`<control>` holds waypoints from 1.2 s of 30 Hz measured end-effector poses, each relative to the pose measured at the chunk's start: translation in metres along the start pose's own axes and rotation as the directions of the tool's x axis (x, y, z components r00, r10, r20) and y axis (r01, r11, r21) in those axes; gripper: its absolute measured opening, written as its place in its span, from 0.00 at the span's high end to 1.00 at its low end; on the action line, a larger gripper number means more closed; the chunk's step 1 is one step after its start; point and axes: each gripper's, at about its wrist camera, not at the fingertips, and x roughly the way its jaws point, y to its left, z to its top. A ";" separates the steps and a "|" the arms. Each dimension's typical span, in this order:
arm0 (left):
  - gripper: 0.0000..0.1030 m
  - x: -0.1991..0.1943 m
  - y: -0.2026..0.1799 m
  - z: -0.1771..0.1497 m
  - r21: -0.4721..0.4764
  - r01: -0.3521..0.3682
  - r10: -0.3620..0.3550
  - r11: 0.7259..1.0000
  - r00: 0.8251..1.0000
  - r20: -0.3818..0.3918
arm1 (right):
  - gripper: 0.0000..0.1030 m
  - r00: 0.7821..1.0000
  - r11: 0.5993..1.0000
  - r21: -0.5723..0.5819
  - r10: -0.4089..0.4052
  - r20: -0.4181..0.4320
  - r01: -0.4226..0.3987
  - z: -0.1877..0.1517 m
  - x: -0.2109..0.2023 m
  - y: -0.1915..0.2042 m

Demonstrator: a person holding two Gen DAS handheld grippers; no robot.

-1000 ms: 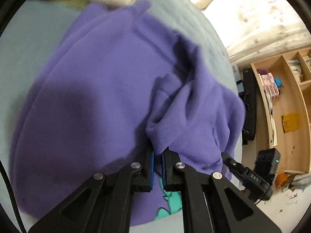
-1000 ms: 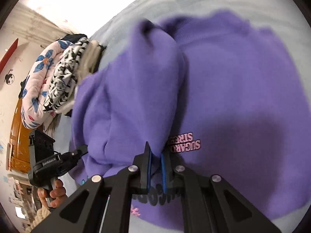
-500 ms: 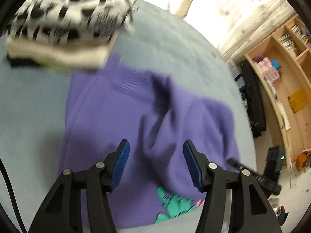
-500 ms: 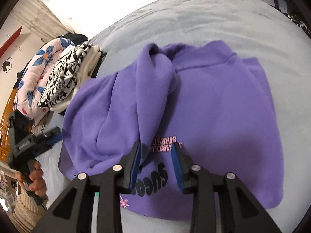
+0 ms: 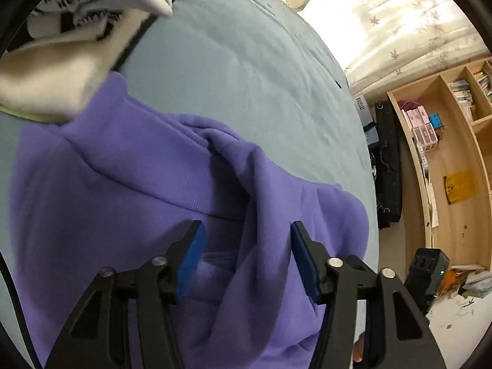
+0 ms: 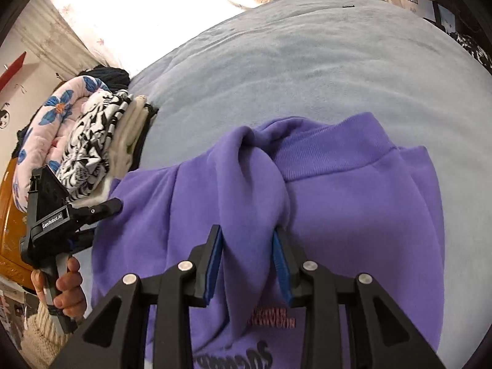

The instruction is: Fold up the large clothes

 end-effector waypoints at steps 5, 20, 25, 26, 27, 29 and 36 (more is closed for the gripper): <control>0.96 -0.013 -0.026 -0.009 0.105 -0.190 0.169 0.976 0.969 0.182 | 0.93 0.998 0.998 -0.017 -0.058 0.036 0.058 -0.005 -0.003 -0.005; 0.65 -0.029 0.005 -0.034 0.128 -0.333 0.289 0.934 0.917 0.276 | 0.70 0.984 0.983 -0.066 -0.166 0.060 0.170 -0.024 -0.013 -0.008; 0.65 -0.070 -0.026 -0.045 0.156 -0.365 0.293 0.918 0.889 0.352 | 0.69 0.974 0.977 -0.126 -0.147 0.174 0.170 -0.033 -0.048 0.021; 0.65 -0.074 -0.034 -0.051 0.175 -0.352 0.272 0.919 0.891 0.363 | 0.69 0.972 0.975 -0.147 -0.136 0.191 0.165 -0.035 -0.052 0.030; 0.65 -0.074 -0.043 -0.053 0.188 -0.342 0.256 0.921 0.894 0.368 | 0.69 0.973 0.974 -0.173 -0.111 0.204 0.147 -0.037 -0.055 0.042; 0.65 -0.073 -0.059 -0.065 0.229 -0.308 0.212 0.924 0.907 0.365 | 0.69 0.979 0.972 -0.215 -0.050 0.198 0.093 -0.042 -0.054 0.063; 0.65 -0.026 -0.054 -0.088 0.205 -0.325 0.268 0.923 0.927 0.263 | 0.69 0.991 0.944 -0.310 -0.090 0.101 0.117 -0.065 0.000 0.085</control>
